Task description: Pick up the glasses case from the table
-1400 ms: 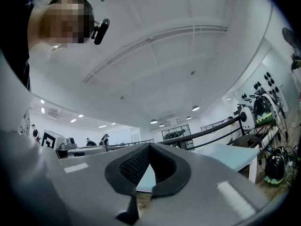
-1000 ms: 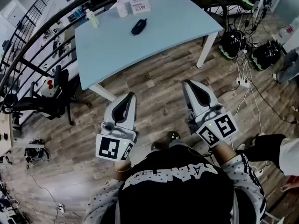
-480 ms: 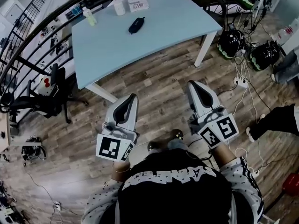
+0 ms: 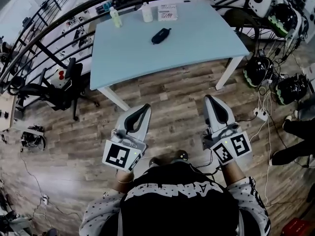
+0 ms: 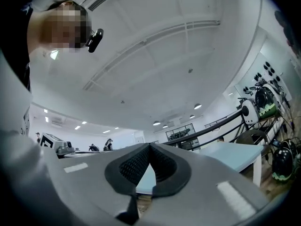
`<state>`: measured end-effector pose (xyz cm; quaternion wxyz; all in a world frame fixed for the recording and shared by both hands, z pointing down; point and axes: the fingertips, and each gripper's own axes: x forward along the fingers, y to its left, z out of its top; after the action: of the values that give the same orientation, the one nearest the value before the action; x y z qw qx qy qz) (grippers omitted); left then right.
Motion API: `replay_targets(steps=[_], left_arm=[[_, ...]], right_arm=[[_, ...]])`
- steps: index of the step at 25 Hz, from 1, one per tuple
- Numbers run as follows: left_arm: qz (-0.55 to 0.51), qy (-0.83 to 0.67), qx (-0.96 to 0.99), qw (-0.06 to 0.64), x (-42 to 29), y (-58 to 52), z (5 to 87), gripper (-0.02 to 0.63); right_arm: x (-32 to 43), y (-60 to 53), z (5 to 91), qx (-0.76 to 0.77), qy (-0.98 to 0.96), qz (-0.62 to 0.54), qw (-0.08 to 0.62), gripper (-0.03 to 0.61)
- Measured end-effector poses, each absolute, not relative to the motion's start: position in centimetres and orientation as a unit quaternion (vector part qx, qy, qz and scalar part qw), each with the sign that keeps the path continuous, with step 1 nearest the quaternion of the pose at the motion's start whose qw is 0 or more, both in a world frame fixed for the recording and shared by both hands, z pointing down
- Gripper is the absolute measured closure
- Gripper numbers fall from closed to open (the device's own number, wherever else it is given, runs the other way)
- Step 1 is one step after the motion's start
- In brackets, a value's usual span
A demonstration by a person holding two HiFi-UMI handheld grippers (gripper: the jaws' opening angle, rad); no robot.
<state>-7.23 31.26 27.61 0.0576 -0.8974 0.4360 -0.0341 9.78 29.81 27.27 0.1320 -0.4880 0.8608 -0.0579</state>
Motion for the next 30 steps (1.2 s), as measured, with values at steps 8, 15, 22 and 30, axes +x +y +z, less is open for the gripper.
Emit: replay_targets(steps=[8, 15, 22, 30], left_arm=[[-0.032, 0.474, -0.879, 0.052, -5.0, 29.9, 27.7, 0.614], [-0.042, 0.498, -0.864, 0.055, -4.4, 30.1, 27.6, 0.614], [-0.049, 0.528, -0.846, 0.054, -6.1, 30.9, 27.8, 0.614], [-0.041, 0.528, -0.847, 0.053, -6.3, 29.9, 28.4, 0.614]], right_arm=[[12.7, 27.8, 27.4, -0.460, 0.874, -0.065, 0.143, 0.572], [14.5, 26.7, 27.7, -0.447, 0.879, -0.072, 0.149, 0.572], [14.3, 25.9, 28.0, -0.434, 0.886, -0.075, 0.143, 0.571], [14.6, 24.6, 27.7, -0.437, 0.888, -0.056, 0.134, 0.569]])
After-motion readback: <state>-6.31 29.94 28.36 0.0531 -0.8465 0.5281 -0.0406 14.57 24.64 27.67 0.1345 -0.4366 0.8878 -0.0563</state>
